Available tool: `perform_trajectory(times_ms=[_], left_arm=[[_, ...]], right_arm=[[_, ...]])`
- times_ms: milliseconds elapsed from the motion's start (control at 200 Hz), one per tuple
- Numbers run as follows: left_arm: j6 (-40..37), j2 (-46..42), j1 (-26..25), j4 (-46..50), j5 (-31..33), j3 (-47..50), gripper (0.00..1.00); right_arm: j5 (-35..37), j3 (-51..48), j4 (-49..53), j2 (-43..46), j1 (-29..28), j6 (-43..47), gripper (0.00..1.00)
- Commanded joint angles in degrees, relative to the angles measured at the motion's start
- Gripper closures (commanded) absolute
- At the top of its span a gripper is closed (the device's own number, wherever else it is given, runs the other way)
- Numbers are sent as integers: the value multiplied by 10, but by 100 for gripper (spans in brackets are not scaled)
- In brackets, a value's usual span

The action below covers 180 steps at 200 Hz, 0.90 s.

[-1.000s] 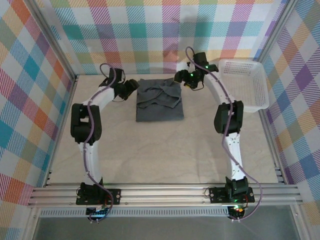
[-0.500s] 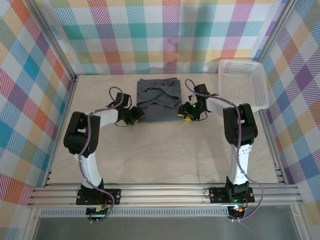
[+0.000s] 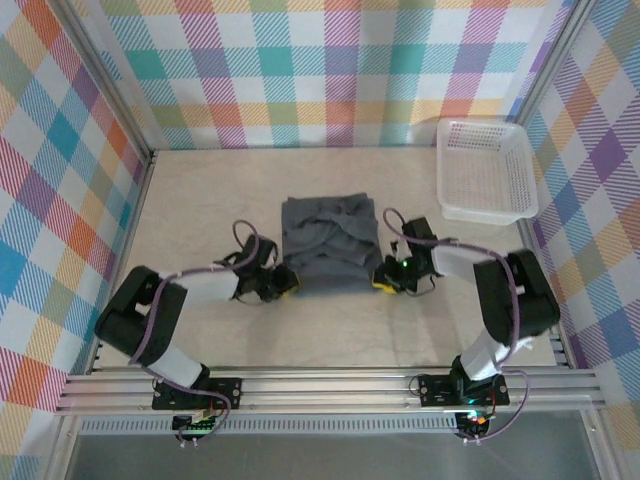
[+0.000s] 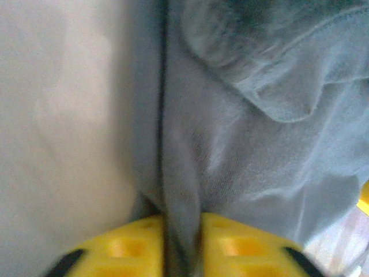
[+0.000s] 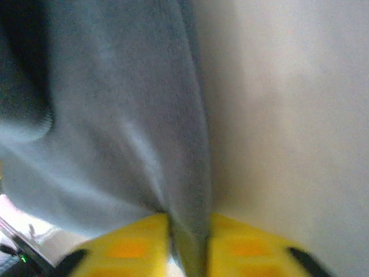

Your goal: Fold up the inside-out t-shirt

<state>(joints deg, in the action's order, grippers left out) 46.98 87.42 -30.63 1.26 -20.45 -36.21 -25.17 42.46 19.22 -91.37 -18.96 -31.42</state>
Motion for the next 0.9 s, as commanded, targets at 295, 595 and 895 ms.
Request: perform_trajectory(times_ms=[295,595,895], left_arm=[[56,-113,-39,129,122,-40,34],[15,-13,-23,60,112,-108,39],[-4,89,-5,42,127,-166,60]], right_arm=[[45,7,81,155,-10,-98,52],[30,79,-10,27,-15,-106,54],[21,146,-20,-44,-16,-103,83]])
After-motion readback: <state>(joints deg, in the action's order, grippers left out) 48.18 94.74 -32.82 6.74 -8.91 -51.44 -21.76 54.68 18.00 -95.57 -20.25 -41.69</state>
